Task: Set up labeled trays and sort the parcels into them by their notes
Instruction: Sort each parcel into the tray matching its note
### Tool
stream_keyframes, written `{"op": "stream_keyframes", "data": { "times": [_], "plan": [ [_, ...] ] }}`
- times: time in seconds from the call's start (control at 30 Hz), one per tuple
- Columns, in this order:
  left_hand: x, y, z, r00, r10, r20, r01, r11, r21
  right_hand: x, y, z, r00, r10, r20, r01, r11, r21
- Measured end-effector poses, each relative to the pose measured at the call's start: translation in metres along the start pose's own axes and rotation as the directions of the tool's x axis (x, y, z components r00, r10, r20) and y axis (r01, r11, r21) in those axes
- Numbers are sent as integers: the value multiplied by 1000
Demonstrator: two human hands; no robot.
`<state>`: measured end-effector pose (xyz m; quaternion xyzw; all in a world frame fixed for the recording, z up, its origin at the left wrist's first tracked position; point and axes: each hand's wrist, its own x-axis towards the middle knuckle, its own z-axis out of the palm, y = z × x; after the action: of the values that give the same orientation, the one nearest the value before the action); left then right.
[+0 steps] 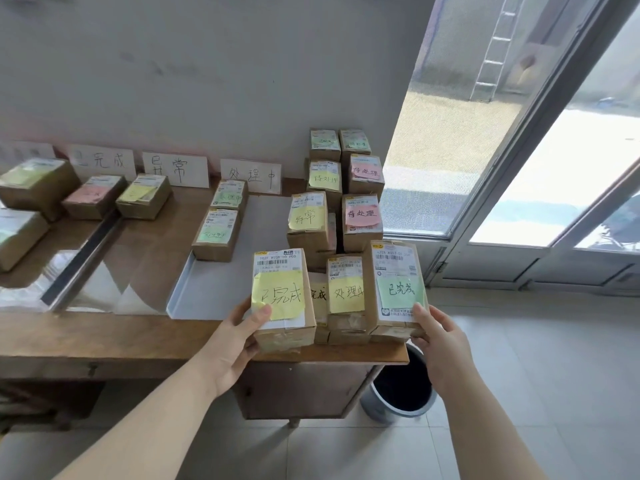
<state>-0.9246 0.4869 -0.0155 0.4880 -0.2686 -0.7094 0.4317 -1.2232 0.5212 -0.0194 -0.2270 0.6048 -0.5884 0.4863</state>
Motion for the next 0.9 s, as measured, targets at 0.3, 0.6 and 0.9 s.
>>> {"op": "stream_keyframes", "data": {
  "times": [0.3, 0.6, 0.9],
  "plan": [
    [9, 37, -63, 999, 3, 47, -2, 1000, -7, -39, -7, 119, 985, -68, 159, 77, 996, -49],
    [9, 100, -177, 999, 42, 9, -42, 999, 21, -78, 42, 263, 977, 16, 214, 30, 978, -209],
    [-7, 141, -283, 996, 74, 40, -75, 997, 24, -110, 79, 364, 957, 102, 273, -31, 967, -254]
  ]
}}
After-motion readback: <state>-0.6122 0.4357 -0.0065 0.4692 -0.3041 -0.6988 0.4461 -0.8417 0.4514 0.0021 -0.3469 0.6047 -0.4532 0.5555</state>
